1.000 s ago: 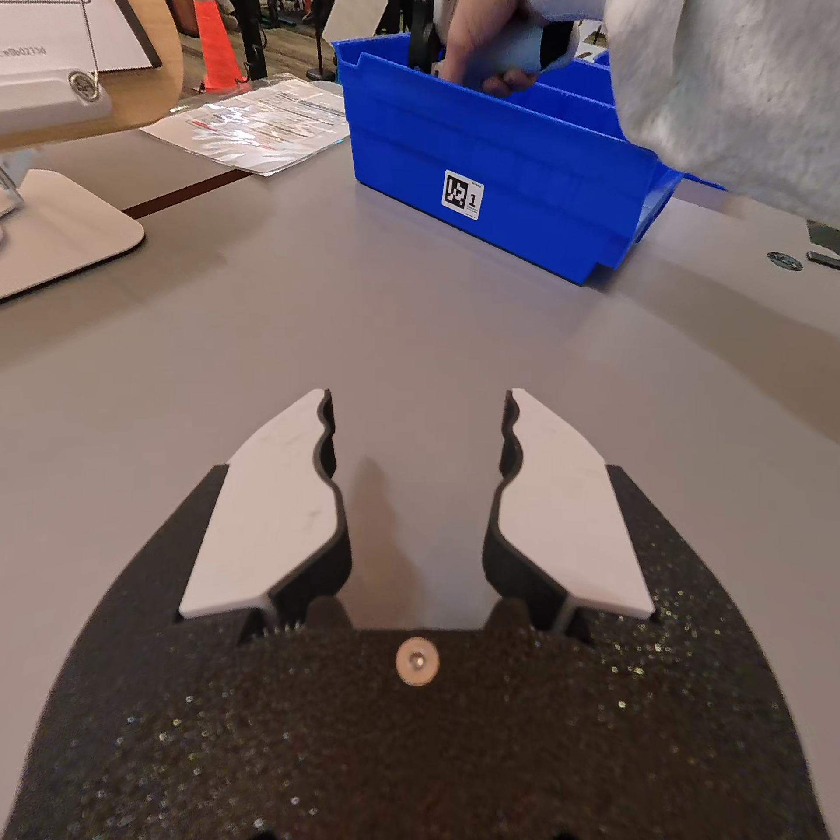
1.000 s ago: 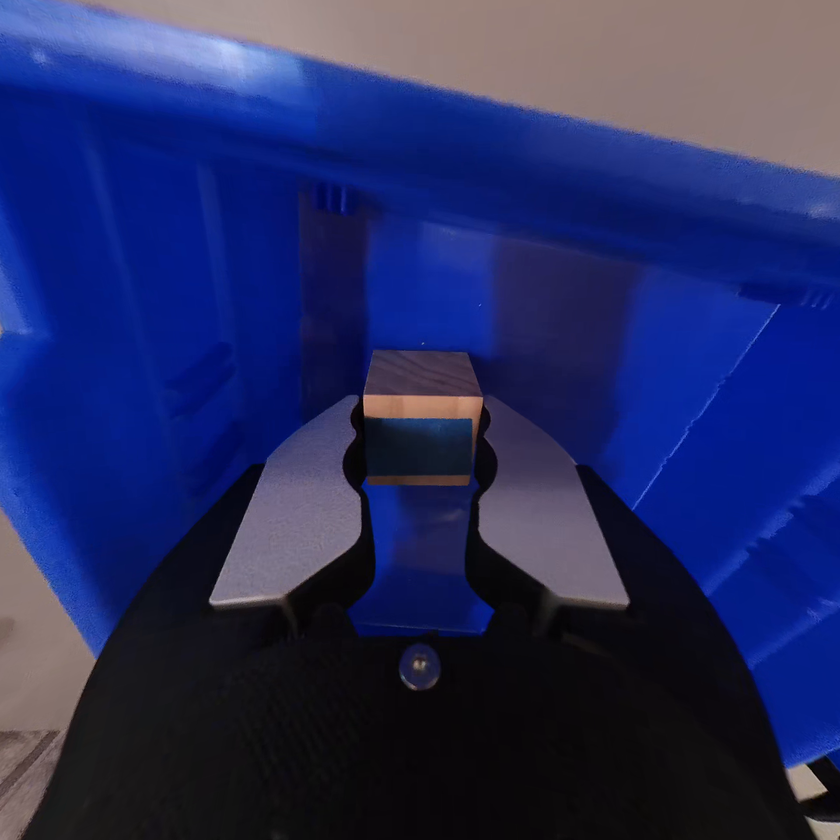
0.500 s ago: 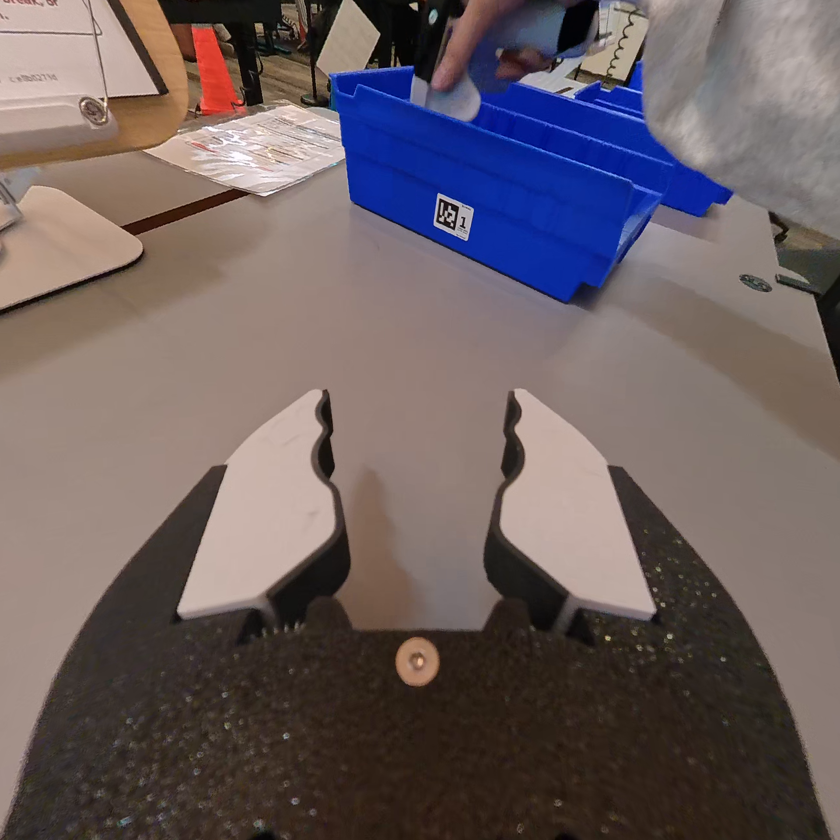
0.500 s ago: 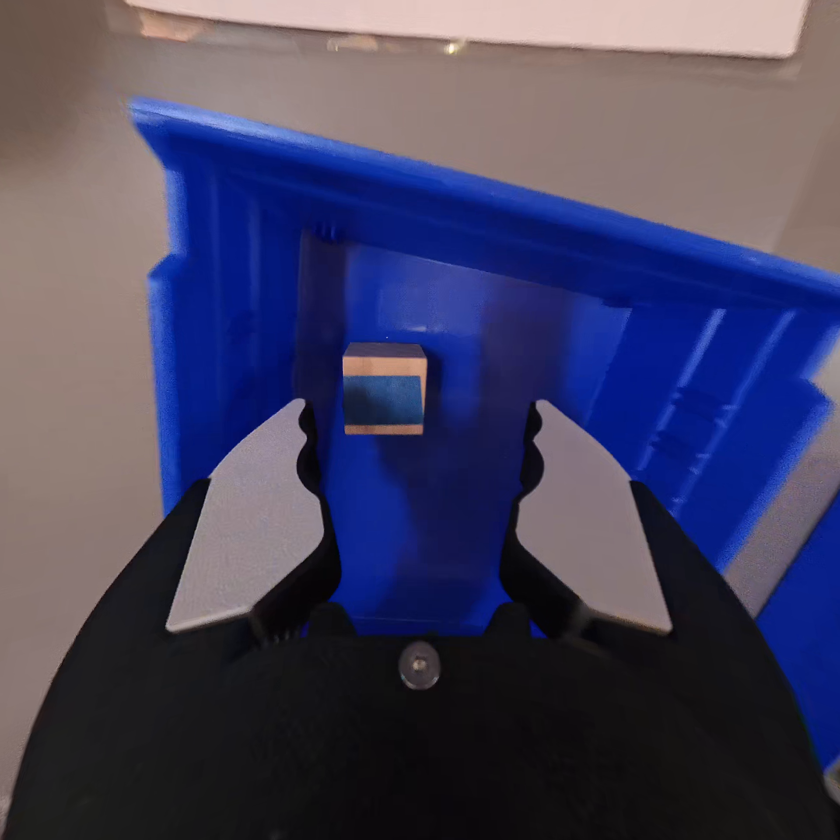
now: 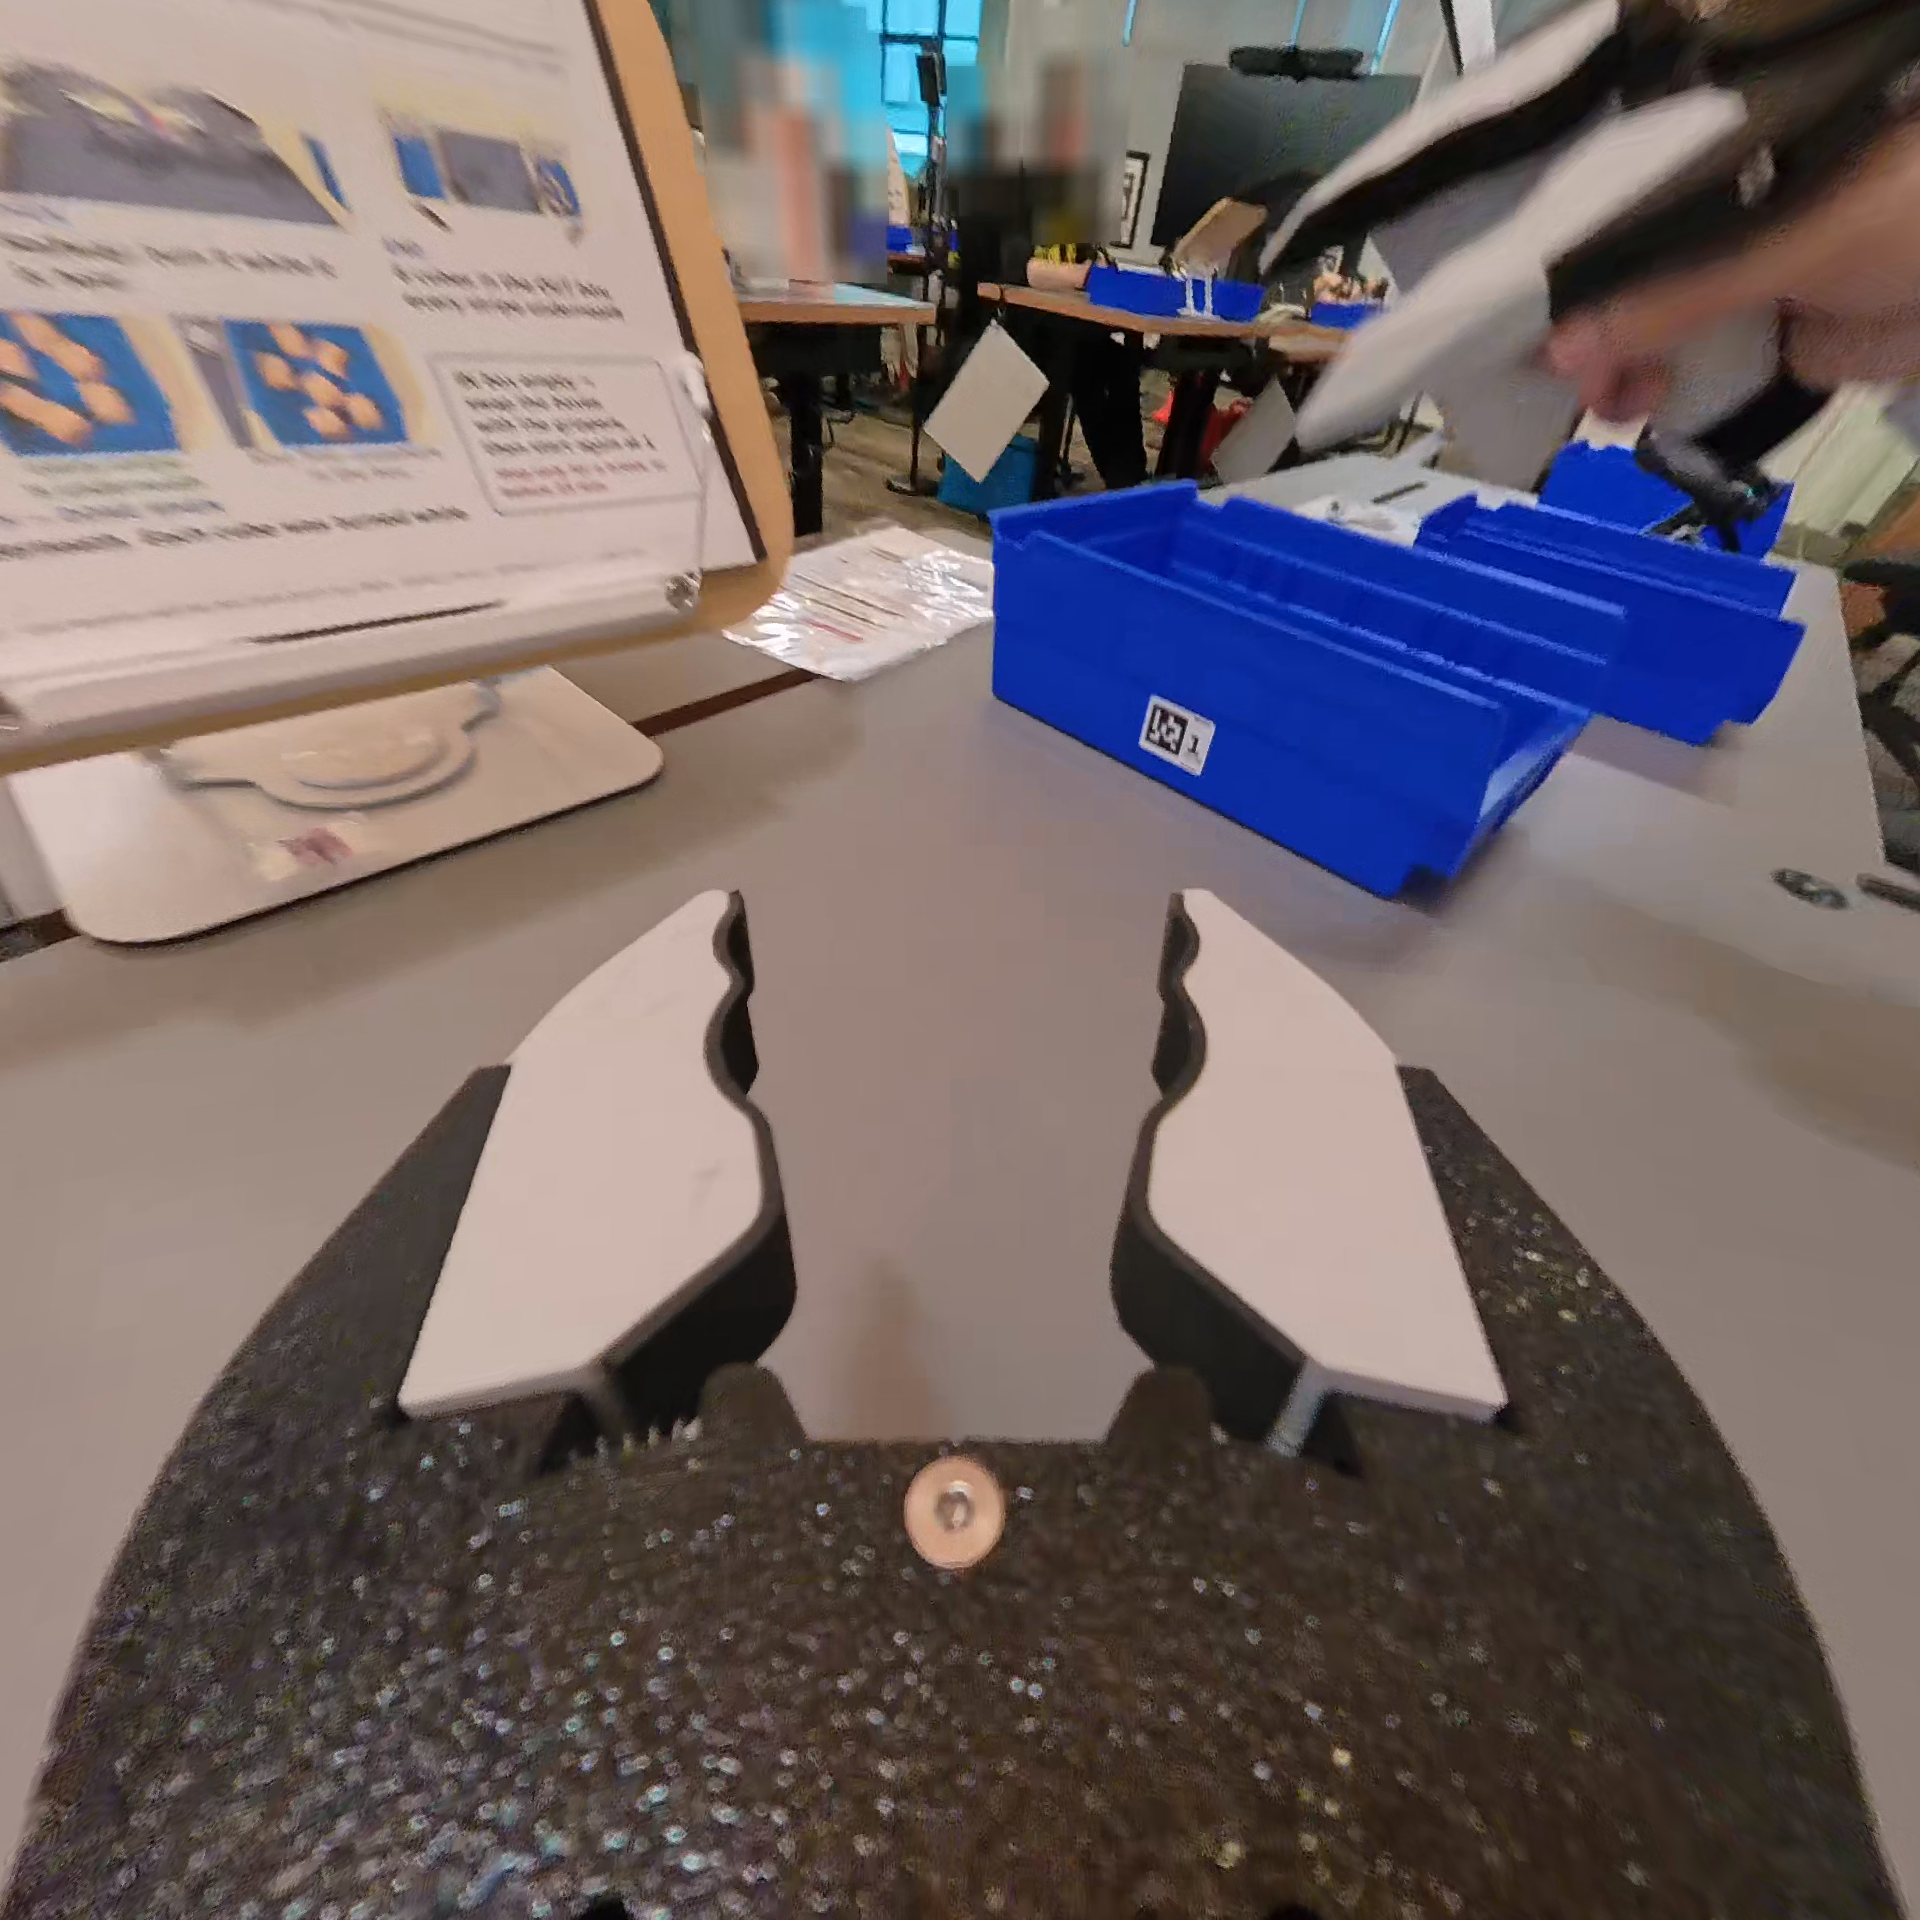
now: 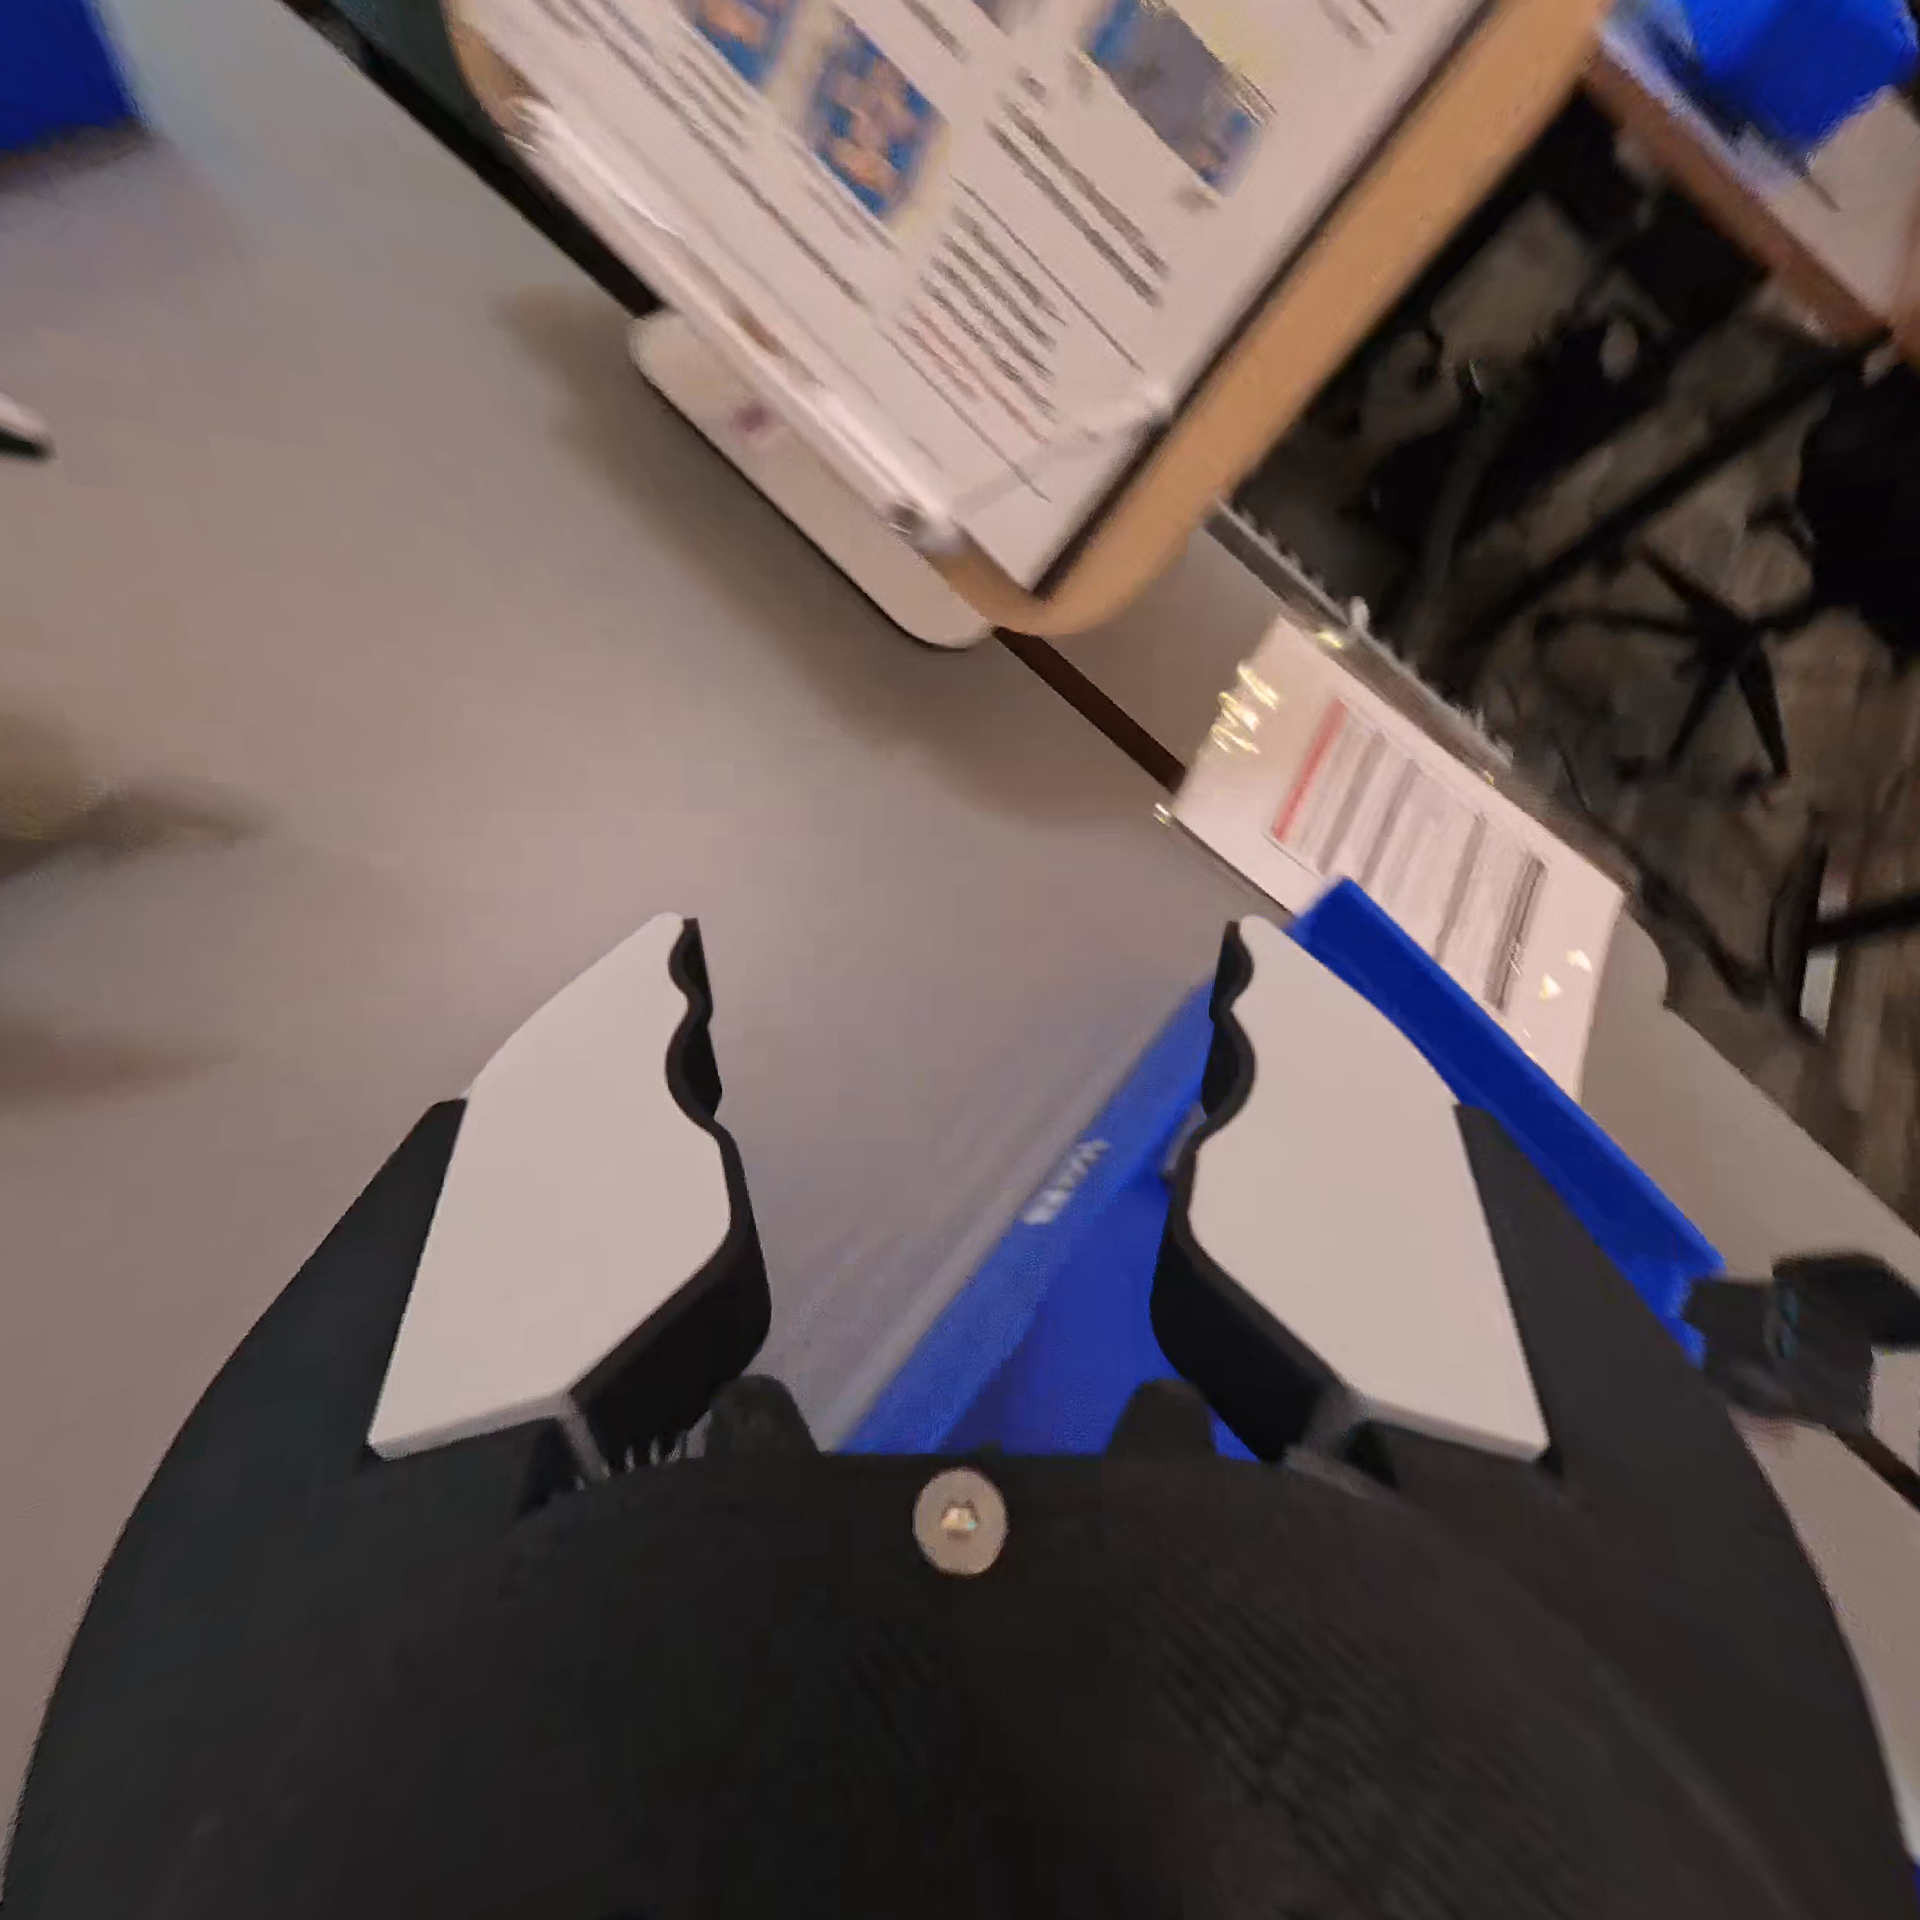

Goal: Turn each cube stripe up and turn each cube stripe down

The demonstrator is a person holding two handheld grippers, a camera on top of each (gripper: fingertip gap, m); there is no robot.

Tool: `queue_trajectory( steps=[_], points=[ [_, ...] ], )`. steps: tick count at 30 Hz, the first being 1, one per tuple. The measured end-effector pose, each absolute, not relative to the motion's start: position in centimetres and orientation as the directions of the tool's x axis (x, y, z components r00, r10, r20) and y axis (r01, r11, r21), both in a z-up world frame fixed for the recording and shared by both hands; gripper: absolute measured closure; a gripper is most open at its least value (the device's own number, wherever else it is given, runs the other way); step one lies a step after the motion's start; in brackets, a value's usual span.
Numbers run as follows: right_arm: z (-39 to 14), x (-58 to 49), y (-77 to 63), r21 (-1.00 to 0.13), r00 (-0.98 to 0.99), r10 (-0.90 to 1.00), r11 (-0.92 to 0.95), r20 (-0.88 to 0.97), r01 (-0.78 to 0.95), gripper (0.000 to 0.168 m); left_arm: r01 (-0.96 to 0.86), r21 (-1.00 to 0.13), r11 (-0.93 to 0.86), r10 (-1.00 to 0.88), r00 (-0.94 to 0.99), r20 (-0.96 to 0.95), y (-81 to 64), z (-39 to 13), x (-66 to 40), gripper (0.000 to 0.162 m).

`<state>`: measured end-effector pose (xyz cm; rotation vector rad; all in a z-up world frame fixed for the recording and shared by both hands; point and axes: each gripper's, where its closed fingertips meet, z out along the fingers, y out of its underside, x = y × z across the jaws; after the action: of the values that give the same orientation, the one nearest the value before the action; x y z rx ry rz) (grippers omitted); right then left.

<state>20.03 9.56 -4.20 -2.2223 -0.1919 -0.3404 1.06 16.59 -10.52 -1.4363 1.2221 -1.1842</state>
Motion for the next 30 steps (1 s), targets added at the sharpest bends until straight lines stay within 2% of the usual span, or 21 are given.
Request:
queue_trajectory(
  steps=[4, 8, 11, 14, 17, 20, 24, 30],
  points=[
    [-5.8, 13.1, 9.0, -0.813, 0.956, 0.138, -0.503, 0.26, 0.293, 0.076, -0.117, -0.988, -0.101, -0.988, 0.125, 0.086, 18.6, -6.1, -4.8, 0.088],
    [-9.6, 8.1, 8.8, -0.854, 0.955, 0.238, -0.446, 0.175, 0.268, 0.077, -0.326, -0.945, -0.039, -0.973, 0.229, -0.039, 23.4, -5.4, -13.3, 0.085],
    [-12.5, 5.8, 9.2, -0.856, 0.933, 0.295, -0.407, 0.208, 0.32, 0.077, -0.548, -0.836, -0.023, -0.96, 0.247, -0.135, 27.5, -7.1, -19.7, 0.085],
    [-14.2, 4.2, 10.1, -0.883, 0.927, 0.327, -0.36, 0.185, 0.303, 0.078, -0.741, -0.668, -0.067, -0.947, 0.258, -0.192, 31.7, -9.8, -25.6, 0.086],
    [-14.6, 3.1, 11.3, -0.925, 0.927, 0.336, -0.271, 0.168, 0.266, 0.081, -0.802, -0.565, -0.191, -0.917, 0.352, -0.19, 35.7, -11.5, -29.4, 0.087],
    [-15.0, 2.7, 11.9, -0.945, 0.923, 0.345, -0.211, 0.169, 0.251, 0.082, -0.797, -0.548, -0.253, -0.911, 0.387, -0.142, 37.9, -12.4, -29.5, 0.088],
    [-15.8, 1.9, 11.7, -0.944, 0.908, 0.383, -0.2, 0.173, 0.264, 0.082, -0.866, -0.493, -0.077, -0.967, 0.186, -0.175, 39.3, -14.4, -26.3, 0.088],
    [-16.1, 1.7, 11.3, -0.945, 0.898, 0.397, -0.172, 0.19, 0.276, 0.083, -0.963, -0.151, 0.222, -0.936, -0.167, -0.31, 43.2, -18.4, -24.5, 0.083]
  ],
)
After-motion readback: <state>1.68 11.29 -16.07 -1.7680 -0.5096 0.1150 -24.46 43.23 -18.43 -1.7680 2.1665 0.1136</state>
